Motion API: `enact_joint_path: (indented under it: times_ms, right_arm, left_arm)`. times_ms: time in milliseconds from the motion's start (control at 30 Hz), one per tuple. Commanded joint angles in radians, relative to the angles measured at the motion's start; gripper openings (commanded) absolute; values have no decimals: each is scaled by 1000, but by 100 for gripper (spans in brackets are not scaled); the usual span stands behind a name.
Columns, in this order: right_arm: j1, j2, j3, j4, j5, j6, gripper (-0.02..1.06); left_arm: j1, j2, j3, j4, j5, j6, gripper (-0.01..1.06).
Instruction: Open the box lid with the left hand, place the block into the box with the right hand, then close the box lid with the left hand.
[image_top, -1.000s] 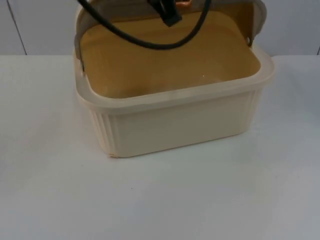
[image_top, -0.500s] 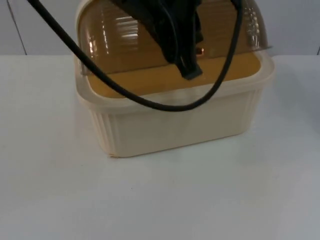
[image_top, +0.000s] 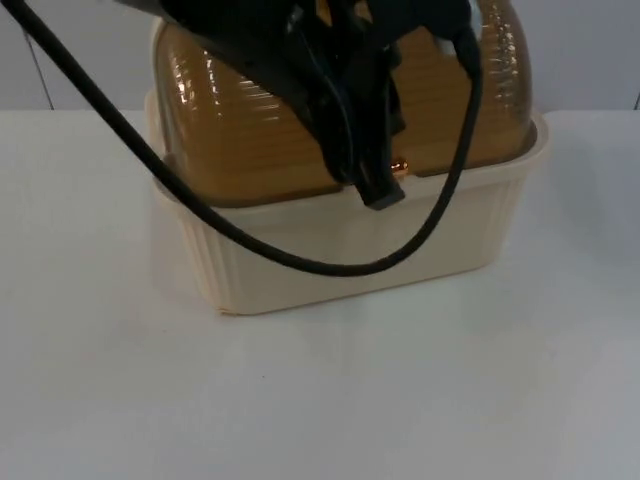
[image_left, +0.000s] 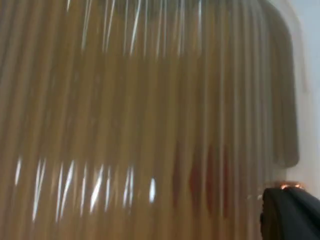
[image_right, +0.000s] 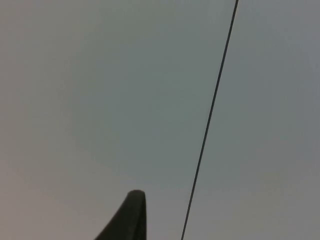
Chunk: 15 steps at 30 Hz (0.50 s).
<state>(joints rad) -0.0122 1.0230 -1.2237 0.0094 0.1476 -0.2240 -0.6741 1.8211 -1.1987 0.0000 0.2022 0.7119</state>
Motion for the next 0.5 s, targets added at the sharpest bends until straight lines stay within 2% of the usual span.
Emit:
enact_joint_path:
  times_ms: [0, 100, 133, 200, 300, 467]
  right_arm:
    - [2, -13, -3, -9, -4, -4, 105]
    - [2, -16, -3, -9, -4, -4, 105]
    - [2, -16, -3, -9, -4, -4, 105]
    - [2, -16, -3, -9, -4, -4, 105]
    - [2, -15, -3, -16, -4, -4, 105]
    - [2, -15, -3, -33, -4, -4, 105]
  left_arm:
    - [-15, -27, 5, -49, -3, -19, 0]
    - [-15, -73, 5, -225, -3, -57, 0]
    - [-15, -73, 5, -225, -3, -57, 0]
    - [-15, -109, 5, -320, -11, -62, 0]
    - [-15, -175, 5, -452, -59, -67, 0]
    - [17, -279, 5, -577, -88, -81, 0]
